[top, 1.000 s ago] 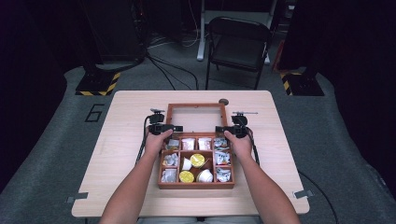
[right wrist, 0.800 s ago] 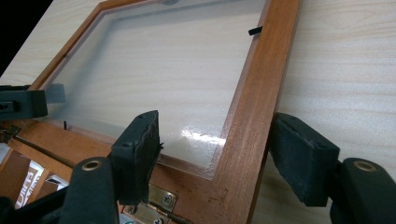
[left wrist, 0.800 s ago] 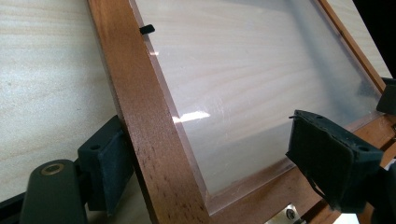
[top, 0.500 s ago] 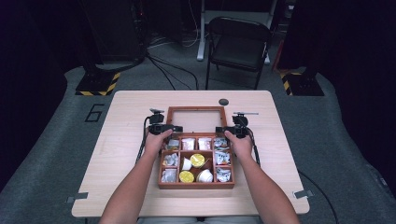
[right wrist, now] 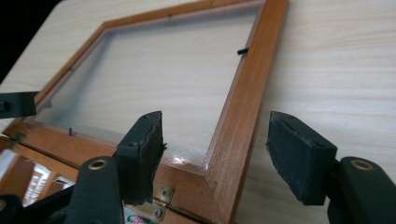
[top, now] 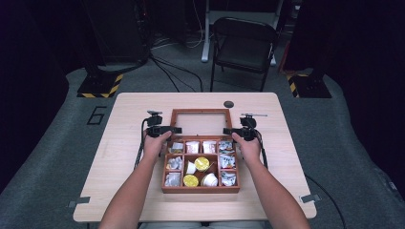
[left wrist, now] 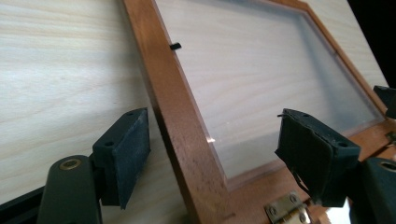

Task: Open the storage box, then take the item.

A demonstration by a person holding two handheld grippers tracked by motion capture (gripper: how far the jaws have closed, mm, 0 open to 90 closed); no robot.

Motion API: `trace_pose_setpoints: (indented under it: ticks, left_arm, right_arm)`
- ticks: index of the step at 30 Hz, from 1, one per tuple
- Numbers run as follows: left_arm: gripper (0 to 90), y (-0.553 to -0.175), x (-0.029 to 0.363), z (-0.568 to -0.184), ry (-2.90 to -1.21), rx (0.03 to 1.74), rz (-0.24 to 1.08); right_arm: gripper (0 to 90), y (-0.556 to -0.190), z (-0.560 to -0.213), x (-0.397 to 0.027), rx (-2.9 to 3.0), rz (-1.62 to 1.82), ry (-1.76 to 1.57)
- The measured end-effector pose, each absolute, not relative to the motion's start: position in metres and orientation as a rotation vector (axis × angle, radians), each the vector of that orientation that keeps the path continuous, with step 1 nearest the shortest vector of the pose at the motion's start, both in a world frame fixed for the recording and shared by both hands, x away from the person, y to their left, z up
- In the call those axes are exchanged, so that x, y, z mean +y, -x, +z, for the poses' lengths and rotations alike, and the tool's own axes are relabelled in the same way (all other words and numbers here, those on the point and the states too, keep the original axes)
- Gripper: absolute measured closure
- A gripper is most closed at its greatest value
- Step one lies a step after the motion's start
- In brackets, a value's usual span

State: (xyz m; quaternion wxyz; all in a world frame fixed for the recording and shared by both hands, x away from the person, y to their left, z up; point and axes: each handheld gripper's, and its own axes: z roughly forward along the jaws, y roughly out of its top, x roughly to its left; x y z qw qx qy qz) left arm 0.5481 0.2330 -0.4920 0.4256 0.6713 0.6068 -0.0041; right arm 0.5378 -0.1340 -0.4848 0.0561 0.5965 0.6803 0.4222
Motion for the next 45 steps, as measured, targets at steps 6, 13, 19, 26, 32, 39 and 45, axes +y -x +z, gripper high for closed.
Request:
trace_pose_setpoints:
  ticks: [6, 13, 19, 26, 32, 39, 45]
  left_arm:
    - [27.2, -0.530, 0.240, -0.471, -1.644, 1.462, 0.018]
    - [29.7, -0.506, 0.248, -0.456, -1.694, 1.415, 0.092]
    - [30.1, -0.485, 0.253, -0.446, -1.703, 1.373, 0.095]
    - [30.1, -0.469, 0.251, -0.443, -1.718, 1.332, 0.134]
    - [30.1, -0.463, 0.253, -0.445, -1.711, 1.324, 0.144]
    - [30.0, -0.457, 0.257, -0.450, -1.696, 1.350, 0.120]
    - [30.0, -0.452, 0.258, -0.448, -1.724, 1.321, 0.151]
  right_arm:
    - [37.7, -0.515, -0.460, -0.131, 2.090, 1.326, -1.607]
    - [39.4, -0.469, -0.439, -0.103, 2.255, 1.289, -1.328]
    - [40.6, -0.439, -0.439, -0.087, 2.376, 1.305, -1.193]
    - [40.6, -0.429, -0.451, -0.067, 2.473, 1.245, -1.108]
    - [39.3, -0.426, -0.462, -0.055, 2.529, 1.220, -1.085]
    - [39.1, -0.423, -0.472, -0.050, 2.560, 1.175, -1.060]
    - [39.1, -0.422, -0.475, -0.044, 2.584, 1.133, -1.064]
